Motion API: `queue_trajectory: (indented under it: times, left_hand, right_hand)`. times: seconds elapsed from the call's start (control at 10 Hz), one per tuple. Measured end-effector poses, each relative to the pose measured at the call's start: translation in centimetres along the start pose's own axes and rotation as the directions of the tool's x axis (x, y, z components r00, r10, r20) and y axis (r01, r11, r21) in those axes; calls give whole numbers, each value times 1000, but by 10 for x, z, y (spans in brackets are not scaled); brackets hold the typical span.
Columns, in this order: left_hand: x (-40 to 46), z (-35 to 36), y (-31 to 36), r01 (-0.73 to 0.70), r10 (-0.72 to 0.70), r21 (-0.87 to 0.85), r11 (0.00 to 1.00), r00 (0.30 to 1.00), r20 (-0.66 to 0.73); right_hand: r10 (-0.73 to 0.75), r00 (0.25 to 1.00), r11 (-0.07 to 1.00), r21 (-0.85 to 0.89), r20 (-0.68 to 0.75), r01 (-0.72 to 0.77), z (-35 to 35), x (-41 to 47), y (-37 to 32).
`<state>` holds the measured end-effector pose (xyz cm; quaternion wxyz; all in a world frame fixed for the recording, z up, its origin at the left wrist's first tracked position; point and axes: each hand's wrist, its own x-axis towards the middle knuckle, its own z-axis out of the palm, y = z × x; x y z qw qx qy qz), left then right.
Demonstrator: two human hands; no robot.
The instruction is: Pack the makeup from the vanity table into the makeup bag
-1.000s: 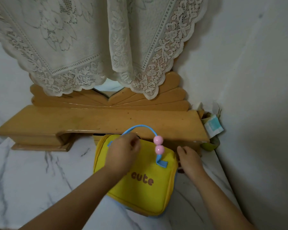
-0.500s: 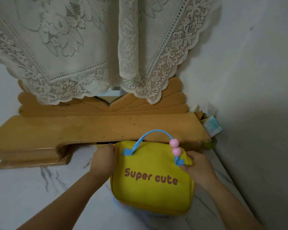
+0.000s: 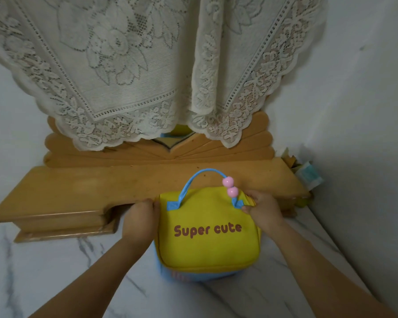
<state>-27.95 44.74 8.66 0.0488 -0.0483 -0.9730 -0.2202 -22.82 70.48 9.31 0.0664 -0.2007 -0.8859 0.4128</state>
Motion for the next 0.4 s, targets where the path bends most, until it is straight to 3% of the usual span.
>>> queue_trajectory:
  times: [0.1, 0.4]
  left_hand:
    - [5, 3, -6, -23, 23, 14, 1000, 999, 39]
    - [-12, -9, -10, -14, 12, 11, 1000, 984, 178]
  right_hand:
    - [28, 998, 998, -62, -50, -32, 7, -4, -5]
    - [32, 999, 975, -220, -11, -33, 3, -26, -10]
